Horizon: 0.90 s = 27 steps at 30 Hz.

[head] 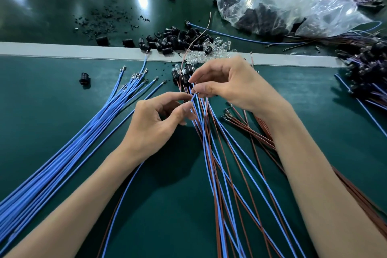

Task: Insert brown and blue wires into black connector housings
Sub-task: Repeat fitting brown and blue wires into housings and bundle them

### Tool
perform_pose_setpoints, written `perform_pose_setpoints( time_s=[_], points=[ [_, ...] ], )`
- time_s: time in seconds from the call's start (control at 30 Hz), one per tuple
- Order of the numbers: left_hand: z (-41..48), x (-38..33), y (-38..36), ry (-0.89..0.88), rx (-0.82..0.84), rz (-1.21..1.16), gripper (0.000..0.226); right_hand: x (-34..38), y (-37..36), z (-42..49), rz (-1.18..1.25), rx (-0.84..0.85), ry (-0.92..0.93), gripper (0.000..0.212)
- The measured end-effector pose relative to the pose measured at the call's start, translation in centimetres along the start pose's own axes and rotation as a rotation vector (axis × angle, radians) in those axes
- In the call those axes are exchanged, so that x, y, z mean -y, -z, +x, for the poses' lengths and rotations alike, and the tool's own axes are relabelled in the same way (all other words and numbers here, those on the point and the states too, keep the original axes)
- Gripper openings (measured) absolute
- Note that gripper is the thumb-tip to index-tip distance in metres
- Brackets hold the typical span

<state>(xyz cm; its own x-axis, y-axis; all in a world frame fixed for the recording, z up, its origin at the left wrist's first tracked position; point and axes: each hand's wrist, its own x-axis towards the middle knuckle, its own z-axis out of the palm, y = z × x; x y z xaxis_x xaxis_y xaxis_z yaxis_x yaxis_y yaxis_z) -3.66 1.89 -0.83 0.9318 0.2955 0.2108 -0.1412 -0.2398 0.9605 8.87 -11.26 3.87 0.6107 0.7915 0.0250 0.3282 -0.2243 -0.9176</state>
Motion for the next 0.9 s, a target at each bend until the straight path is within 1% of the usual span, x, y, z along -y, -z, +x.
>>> perform_pose_setpoints(
  time_s=[0.1, 0.2, 0.3, 0.37, 0.4, 0.47, 0.5, 0.57, 0.63, 0.7, 0.77, 0.9],
  points=[
    [0.0, 0.2, 0.0, 0.018, 0.013, -0.017, 0.014, 0.2, -0.3, 0.0, -0.09, 0.046, 0.016, 0.018],
    [0.1, 0.2, 0.1, 0.019, 0.007, -0.027, 0.013, 0.2, -0.7, 0.1, -0.103, 0.051, 0.03, 0.017],
    [0.2, 0.2, 0.2, 0.029, -0.012, -0.03, 0.013, 0.2, -0.8, 0.2, -0.116, 0.058, 0.023, 0.012],
    [0.3, 0.3, 0.2, 0.037, -0.027, -0.003, 0.008, 0.2, -0.9, 0.2, -0.146, 0.057, 0.02, 0.009],
    [0.3, 0.3, 0.2, 0.041, -0.041, 0.017, 0.006, 0.0, -1.1, 0.2, -0.149, 0.04, 0.015, 0.009],
    [0.4, 0.5, 0.3, 0.046, -0.104, 0.061, 0.013, -0.2, -1.6, 0.3, -0.142, -0.064, 0.008, 0.011],
    [0.4, 0.6, 0.4, 0.045, -0.145, 0.076, 0.015, -0.4, -2.0, 0.5, -0.19, -0.139, 0.015, 0.012],
    [0.6, 0.9, 0.5, 0.053, -0.227, 0.091, 0.016, -0.9, -3.1, 0.9, -0.463, -0.263, 0.034, 0.018],
    [0.7, 0.9, 0.7, 0.062, -0.287, 0.076, 0.016, -0.9, -4.5, 1.1, -0.75, -0.309, 0.014, 0.024],
    [0.8, 0.9, 0.7, 0.061, -0.324, 0.044, 0.017, -0.5, -6.1, 1.3, -0.923, -0.342, -0.02, 0.028],
    [0.8, 0.8, 0.7, 0.049, -0.327, 0.026, 0.018, 0.1, -7.1, 1.8, -1.022, -0.358, -0.044, 0.03],
    [0.8, 0.9, 0.7, 0.043, -0.321, 0.006, 0.018, 1.0, -7.1, 3.0, -1.049, -0.288, -0.106, 0.028]
  ],
)
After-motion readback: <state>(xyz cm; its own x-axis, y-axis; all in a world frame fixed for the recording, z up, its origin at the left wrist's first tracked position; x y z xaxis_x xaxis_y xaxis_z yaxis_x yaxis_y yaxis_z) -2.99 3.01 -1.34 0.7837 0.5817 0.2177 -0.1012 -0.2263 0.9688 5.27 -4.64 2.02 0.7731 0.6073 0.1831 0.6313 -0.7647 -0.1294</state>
